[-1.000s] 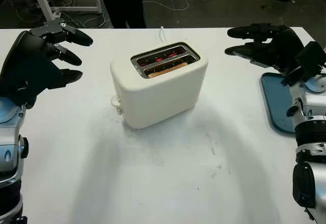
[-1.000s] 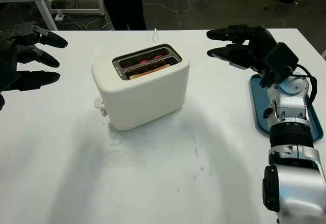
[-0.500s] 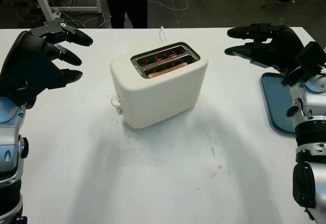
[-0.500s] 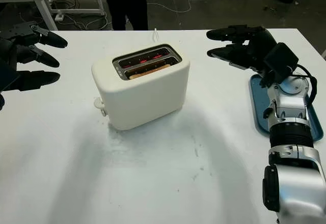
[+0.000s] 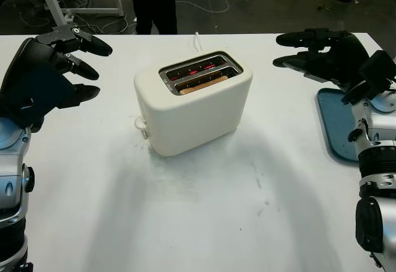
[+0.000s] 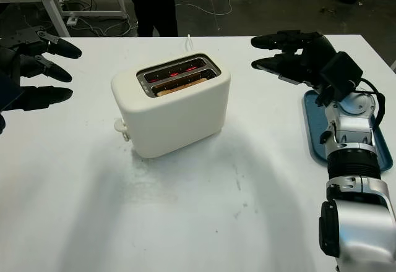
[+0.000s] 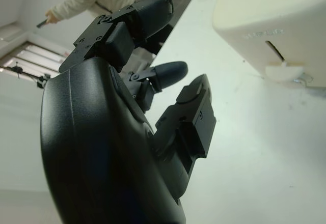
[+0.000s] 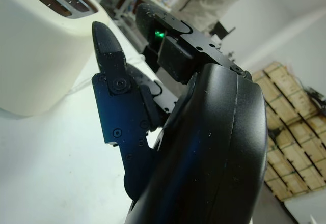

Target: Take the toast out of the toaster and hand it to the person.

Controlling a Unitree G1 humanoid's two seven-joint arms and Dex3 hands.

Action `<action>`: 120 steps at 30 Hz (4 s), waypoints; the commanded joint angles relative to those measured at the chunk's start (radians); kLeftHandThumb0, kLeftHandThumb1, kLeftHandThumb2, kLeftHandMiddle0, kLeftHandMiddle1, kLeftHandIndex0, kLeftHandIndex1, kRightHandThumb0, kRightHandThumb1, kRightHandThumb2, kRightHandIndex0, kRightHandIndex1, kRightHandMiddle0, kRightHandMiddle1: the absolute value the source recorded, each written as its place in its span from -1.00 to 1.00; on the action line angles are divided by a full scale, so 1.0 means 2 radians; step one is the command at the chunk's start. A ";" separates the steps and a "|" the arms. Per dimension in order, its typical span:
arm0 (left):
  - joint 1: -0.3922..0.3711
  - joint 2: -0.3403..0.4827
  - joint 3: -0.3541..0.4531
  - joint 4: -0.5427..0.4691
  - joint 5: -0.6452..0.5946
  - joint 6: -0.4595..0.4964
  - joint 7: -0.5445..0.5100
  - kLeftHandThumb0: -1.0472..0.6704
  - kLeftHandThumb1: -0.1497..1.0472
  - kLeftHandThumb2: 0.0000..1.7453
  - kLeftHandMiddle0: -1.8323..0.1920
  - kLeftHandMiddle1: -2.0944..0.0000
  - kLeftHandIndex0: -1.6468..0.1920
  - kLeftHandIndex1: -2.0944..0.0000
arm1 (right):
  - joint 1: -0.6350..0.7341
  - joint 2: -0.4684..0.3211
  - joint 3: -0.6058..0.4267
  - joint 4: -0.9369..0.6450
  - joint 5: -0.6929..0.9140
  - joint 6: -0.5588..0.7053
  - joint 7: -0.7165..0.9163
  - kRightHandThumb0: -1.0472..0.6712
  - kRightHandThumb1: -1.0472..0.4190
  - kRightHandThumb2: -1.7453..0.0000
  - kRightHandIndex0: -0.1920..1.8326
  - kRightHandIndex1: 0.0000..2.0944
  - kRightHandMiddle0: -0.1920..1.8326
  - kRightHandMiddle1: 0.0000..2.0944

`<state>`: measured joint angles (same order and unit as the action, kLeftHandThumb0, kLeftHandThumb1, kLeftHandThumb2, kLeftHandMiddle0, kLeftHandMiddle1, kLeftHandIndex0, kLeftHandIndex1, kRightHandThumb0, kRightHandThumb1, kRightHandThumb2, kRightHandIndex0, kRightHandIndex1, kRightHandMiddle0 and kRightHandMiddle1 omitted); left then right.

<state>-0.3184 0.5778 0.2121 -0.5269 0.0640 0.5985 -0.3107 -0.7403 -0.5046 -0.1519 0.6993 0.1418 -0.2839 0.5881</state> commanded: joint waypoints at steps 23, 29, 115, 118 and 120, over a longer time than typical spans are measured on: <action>-0.023 0.006 -0.020 0.019 0.003 -0.002 -0.001 0.85 0.79 -0.84 0.33 -0.23 0.25 0.06 | 0.035 -0.004 -0.011 -0.046 0.005 0.021 -0.007 -0.33 -0.73 1.00 0.25 -0.99 0.12 -0.99; -0.020 0.005 -0.020 0.017 0.003 -0.003 0.000 0.84 0.79 -0.85 0.33 -0.23 0.26 0.05 | 0.031 -0.003 -0.011 -0.045 0.006 0.027 -0.008 -0.31 -0.72 1.00 0.26 -0.99 0.13 -0.99; -0.017 0.006 -0.020 0.017 0.005 -0.009 0.000 0.84 0.78 -0.84 0.32 -0.25 0.29 0.02 | 0.023 -0.001 -0.007 -0.041 0.001 0.027 -0.010 -0.27 -0.72 1.00 0.24 -1.00 0.11 -1.00; -0.018 0.004 -0.019 0.019 0.004 -0.011 0.001 0.84 0.79 -0.85 0.32 -0.24 0.28 0.02 | 0.023 -0.001 -0.008 -0.042 0.001 0.028 -0.010 -0.27 -0.72 1.00 0.24 -1.00 0.11 -1.00; -0.019 0.003 -0.018 0.021 0.001 -0.012 0.000 0.86 0.79 -0.84 0.30 -0.25 0.27 0.01 | 0.024 -0.002 -0.008 -0.044 0.001 0.032 -0.012 -0.27 -0.72 1.00 0.24 -1.00 0.11 -1.00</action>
<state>-0.3464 0.5787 0.1745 -0.4909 0.0666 0.5874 -0.3097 -0.6799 -0.5047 -0.1687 0.6124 0.1433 -0.2308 0.5719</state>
